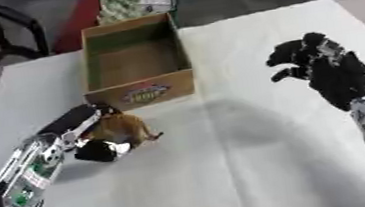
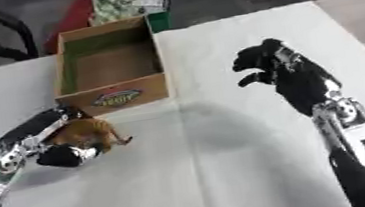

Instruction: Pick up objects on the table and place them in the box.

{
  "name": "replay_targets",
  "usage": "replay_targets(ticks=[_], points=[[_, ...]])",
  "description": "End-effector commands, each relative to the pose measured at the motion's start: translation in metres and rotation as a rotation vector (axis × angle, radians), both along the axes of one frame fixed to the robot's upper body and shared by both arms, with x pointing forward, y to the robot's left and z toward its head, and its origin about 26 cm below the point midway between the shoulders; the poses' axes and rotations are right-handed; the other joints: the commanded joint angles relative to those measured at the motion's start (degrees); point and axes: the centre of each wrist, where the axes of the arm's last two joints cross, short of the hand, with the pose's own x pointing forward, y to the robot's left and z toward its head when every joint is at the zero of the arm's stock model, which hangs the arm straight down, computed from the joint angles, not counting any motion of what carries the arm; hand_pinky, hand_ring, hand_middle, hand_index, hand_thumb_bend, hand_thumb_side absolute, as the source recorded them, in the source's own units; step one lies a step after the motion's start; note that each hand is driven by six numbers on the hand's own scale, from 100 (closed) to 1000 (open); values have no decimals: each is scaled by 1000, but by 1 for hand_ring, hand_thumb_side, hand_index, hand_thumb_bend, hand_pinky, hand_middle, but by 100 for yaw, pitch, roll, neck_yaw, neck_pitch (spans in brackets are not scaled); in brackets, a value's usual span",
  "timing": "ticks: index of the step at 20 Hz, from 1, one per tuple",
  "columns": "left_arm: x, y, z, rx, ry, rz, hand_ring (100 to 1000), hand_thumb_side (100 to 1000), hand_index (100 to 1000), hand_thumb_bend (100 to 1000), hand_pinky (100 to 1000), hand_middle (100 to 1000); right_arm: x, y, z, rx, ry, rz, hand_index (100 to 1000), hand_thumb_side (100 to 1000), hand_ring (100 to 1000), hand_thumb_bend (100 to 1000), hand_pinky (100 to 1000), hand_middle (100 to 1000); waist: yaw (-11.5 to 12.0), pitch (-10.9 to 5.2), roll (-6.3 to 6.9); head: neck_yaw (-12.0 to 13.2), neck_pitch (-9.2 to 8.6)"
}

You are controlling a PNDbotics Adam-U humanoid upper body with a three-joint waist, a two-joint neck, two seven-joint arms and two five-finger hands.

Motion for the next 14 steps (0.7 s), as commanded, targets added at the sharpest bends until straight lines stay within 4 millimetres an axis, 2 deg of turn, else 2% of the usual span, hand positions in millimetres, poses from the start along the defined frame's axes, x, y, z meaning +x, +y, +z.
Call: replay_targets(ticks=[1, 4, 7, 14], points=[[4, 3, 5, -2, -26, 22, 933, 301, 827, 254, 749, 804, 1, -1, 9, -24, -24, 2, 775, 946, 790, 100, 654, 696, -11, -76, -15, 8, -56], [7, 5, 0, 8, -13, 34, 881, 195, 804, 198, 712, 754, 2, 0, 9, -23, -25, 3, 775, 946, 790, 100, 654, 696, -23, -72, -14, 5, -55], [8, 7, -2, 10, 1, 30, 788, 205, 768, 100, 630, 638, 2, -1, 9, -24, -24, 2, 775, 948, 790, 100, 654, 696, -27, -72, -11, 1, -58], [8, 9, 5, 4, -7, 11, 623, 246, 670, 100, 530, 467, 2, 0, 9, -26, -21, 3, 775, 948, 790, 100, 654, 696, -27, -81, -4, -14, -65]])
